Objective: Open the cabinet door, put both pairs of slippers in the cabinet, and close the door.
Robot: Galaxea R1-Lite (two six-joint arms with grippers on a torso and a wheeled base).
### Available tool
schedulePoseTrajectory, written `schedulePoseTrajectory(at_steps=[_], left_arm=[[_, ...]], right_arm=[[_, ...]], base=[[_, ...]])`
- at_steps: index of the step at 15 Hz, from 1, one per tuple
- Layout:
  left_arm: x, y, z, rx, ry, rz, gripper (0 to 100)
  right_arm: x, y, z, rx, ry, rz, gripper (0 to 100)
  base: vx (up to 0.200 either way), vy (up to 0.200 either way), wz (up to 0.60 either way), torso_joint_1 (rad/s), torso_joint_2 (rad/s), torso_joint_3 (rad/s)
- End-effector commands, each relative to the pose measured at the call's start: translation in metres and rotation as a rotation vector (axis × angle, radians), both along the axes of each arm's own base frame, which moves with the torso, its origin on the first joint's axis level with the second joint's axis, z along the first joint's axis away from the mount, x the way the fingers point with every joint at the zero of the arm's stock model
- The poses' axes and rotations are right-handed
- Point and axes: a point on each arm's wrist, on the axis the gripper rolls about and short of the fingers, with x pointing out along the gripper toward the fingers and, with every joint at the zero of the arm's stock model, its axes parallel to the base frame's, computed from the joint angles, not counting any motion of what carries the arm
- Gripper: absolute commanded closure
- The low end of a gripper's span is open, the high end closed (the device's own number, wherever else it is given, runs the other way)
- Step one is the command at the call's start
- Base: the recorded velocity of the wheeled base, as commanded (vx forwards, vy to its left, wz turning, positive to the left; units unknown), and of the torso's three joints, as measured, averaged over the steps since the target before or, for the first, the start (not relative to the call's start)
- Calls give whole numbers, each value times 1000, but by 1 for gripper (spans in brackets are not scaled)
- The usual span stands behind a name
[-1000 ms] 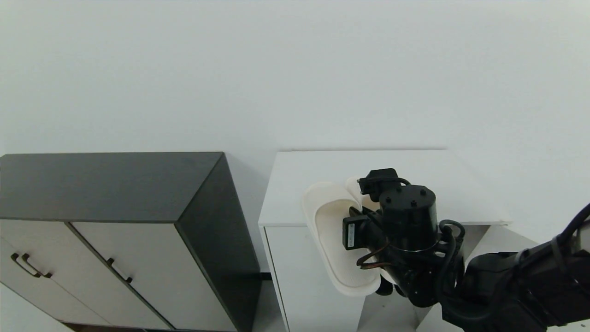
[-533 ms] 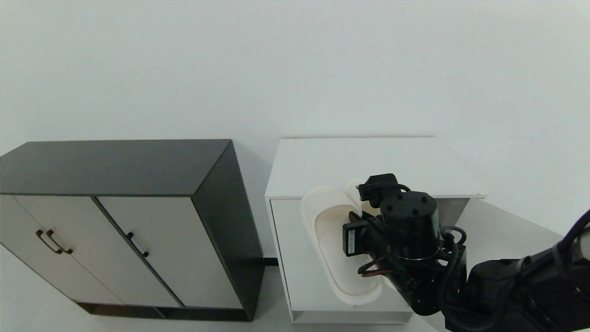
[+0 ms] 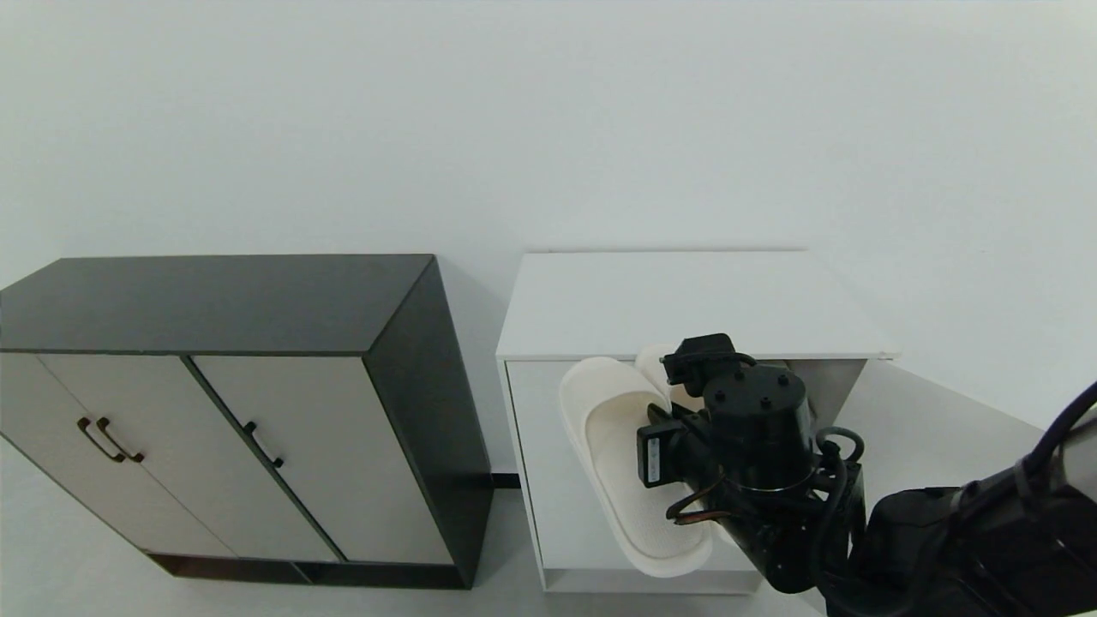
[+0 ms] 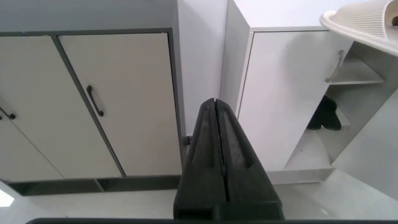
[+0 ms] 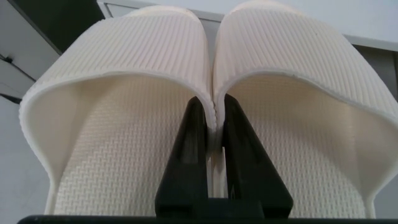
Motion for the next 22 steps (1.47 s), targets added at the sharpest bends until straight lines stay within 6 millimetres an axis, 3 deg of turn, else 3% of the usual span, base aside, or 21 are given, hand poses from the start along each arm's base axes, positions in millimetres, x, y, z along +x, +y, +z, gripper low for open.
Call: schedulePoseTrajectory(at_steps=[1,10,22], left_arm=[[0,0,0,1,0,0,100],[0,0,0,0,0,0,100],[0,0,0,1,0,0,100]], right_arm=[[0,0,-2,-8,4,-1,100],[-5,-5,-5,-10,14,28,100],[-5,-16,-3,-15,-28,58,100]], base=[[0,0,0,0,0,0],[0,0,0,0,0,0],[0,-200,0,3,1,3]])
